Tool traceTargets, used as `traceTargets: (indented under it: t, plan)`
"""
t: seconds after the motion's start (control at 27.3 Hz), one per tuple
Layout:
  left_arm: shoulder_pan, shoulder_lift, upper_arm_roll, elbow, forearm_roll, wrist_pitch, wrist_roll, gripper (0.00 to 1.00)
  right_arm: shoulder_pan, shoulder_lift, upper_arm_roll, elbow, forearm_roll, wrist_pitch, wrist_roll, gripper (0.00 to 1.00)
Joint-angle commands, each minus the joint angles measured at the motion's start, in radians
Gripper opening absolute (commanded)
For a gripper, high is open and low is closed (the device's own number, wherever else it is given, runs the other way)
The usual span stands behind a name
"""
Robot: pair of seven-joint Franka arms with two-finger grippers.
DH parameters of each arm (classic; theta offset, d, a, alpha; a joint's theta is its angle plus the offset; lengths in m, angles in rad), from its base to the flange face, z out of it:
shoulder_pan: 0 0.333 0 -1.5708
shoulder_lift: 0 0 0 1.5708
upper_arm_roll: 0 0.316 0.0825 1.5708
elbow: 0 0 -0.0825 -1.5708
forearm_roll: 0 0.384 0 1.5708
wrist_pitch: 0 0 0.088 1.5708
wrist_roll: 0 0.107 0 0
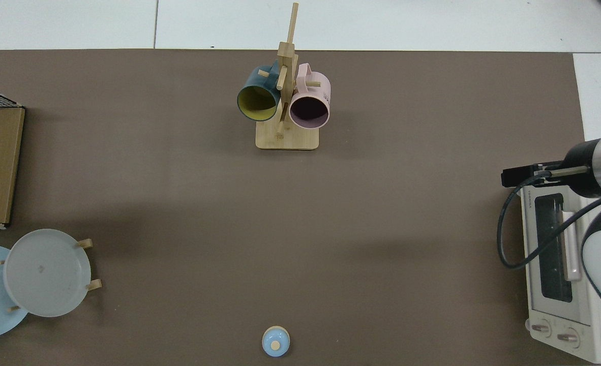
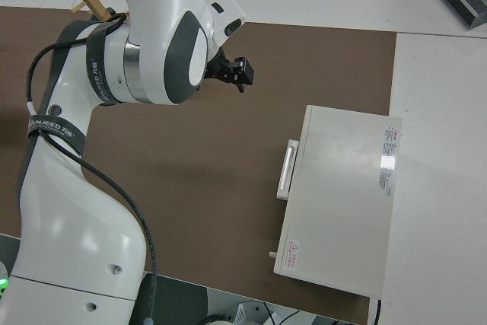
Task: Put markers into pen holder
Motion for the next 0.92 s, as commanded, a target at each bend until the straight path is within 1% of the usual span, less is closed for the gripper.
traceTargets:
  t: [0.0,0.15,0.29,0.37,0.51,0.62,0.73,0.88]
  plan:
    - [-0.007,0.002,0.006,-0.007,0.008,-0.028,-0.049,1.00,0.007,-0.012,-0.013,0.003,-0.002,-0.014,-0.011,1.00]
    - [-0.016,0.000,0.000,-0.002,0.007,-0.046,-0.051,1.00,0.008,-0.012,-0.013,0.003,-0.003,-0.011,-0.011,1.00]
    - [-0.056,-0.006,-0.008,0.003,-0.004,-0.104,-0.082,1.00,0.007,-0.012,-0.015,0.003,-0.003,-0.013,-0.011,1.00]
    - [-0.068,-0.014,-0.017,0.018,-0.041,-0.114,-0.105,1.00,0.007,-0.012,-0.013,0.003,-0.003,-0.011,-0.011,1.00]
    - [-0.070,-0.015,-0.028,0.046,-0.195,-0.147,-0.172,1.00,0.008,-0.012,-0.013,0.003,-0.002,-0.011,-0.011,1.00]
    - [-0.070,-0.026,-0.036,0.044,-0.292,-0.189,-0.310,1.00,0.008,-0.014,-0.013,0.003,-0.002,-0.013,-0.011,1.00]
    - [-0.069,-0.046,-0.063,0.018,-0.376,-0.187,-0.428,1.00,0.008,-0.012,-0.013,0.003,0.000,-0.013,-0.011,1.00]
    - [-0.056,-0.052,-0.065,-0.002,-0.554,-0.170,-0.511,1.00,0.008,-0.012,-0.013,0.003,0.000,-0.013,-0.011,1.00]
